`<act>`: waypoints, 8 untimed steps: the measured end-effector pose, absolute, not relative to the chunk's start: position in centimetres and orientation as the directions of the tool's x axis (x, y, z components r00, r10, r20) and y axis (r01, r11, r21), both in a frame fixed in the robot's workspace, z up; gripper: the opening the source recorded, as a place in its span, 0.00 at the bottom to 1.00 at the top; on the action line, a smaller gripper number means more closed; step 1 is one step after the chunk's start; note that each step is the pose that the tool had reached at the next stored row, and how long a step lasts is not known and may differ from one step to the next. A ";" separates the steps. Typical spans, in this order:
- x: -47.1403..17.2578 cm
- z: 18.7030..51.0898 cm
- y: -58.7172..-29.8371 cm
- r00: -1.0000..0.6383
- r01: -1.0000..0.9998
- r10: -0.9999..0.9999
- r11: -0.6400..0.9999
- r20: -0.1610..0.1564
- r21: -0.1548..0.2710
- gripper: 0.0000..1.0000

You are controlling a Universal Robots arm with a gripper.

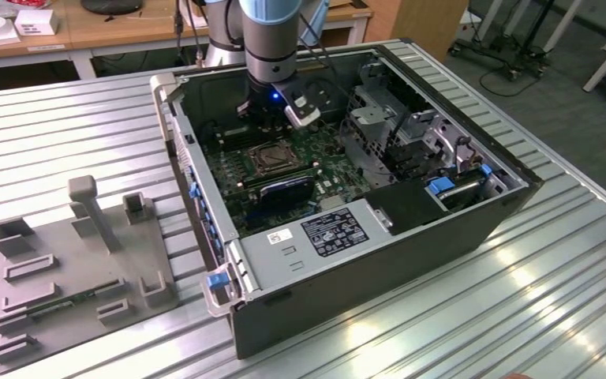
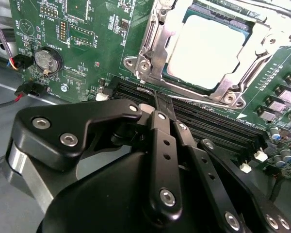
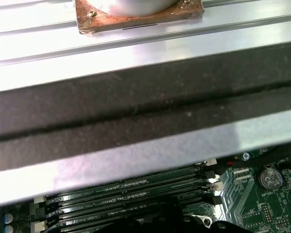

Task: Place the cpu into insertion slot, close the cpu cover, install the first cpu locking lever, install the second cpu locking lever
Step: 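Install the first cpu locking lever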

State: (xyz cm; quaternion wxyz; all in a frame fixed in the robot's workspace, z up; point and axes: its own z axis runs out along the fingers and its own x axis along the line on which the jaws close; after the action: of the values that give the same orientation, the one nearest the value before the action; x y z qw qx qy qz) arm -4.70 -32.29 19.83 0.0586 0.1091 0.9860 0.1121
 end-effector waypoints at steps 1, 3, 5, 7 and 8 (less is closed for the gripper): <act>-4.7 19.8 -32.3 -0.969 0.203 0.230 0.951 -0.091 0.234 0.11; -4.7 19.8 -32.3 -0.968 0.206 0.232 0.950 -0.091 0.234 0.11; -4.7 19.8 -32.2 -0.968 0.208 0.234 0.950 -0.091 0.234 0.11; -4.7 19.8 -32.2 -0.968 0.208 0.234 0.950 -0.091 0.234 0.11; -4.7 19.8 -32.2 -0.968 0.208 0.234 0.950 -0.091 0.234 0.11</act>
State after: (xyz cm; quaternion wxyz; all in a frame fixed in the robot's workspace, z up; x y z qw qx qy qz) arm -4.70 -32.24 19.78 0.0589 0.1122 0.9856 0.1120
